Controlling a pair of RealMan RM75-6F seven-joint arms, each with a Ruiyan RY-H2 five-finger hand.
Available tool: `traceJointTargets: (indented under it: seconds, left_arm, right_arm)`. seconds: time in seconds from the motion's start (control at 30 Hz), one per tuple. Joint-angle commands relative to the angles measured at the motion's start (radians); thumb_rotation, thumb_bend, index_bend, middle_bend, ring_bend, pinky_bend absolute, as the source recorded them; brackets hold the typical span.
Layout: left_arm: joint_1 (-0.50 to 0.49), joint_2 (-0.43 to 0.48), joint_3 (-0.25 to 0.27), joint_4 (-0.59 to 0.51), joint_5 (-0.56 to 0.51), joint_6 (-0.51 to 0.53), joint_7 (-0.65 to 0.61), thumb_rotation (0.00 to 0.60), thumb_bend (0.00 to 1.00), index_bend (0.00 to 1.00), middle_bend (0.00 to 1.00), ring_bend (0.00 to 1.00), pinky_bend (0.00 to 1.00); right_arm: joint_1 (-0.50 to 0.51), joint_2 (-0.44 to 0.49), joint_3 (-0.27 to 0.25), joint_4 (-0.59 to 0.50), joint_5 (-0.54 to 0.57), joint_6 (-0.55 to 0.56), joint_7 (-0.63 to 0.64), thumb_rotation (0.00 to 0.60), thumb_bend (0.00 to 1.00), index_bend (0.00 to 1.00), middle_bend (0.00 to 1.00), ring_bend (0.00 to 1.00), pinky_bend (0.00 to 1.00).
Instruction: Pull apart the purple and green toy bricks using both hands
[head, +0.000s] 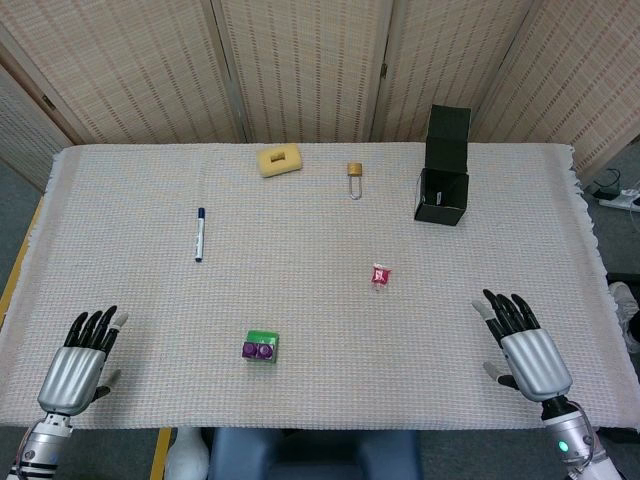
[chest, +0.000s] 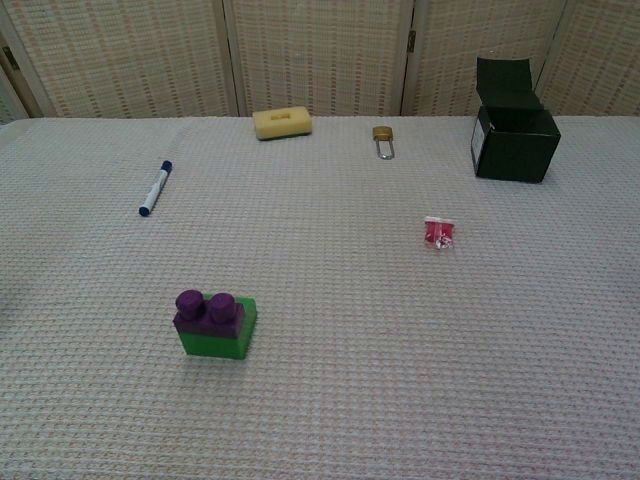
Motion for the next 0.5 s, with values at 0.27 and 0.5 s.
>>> traceJointTargets:
  seconds: [0.27, 0.5]
  left_arm:
    - [-0.018, -0.006, 0.016, 0.012, 0.064, 0.000, -0.071, 0.600, 0.34, 0.01, 0.00, 0.00, 0.00]
    - [-0.048, -0.083, 0.013, 0.064, 0.153, 0.050, -0.324, 0.600, 0.34, 0.17, 0.02, 0.00, 0.01]
  right_arm:
    - [-0.008, 0.004, 0.001, 0.002, 0.003, 0.015, 0.006, 0.600, 0.27, 0.00, 0.00, 0.00, 0.00]
    - [-0.018, 0.002, 0.008, 0.006, -0.005, 0.045, 0.014, 0.600, 0.27, 0.00, 0.00, 0.00, 0.00]
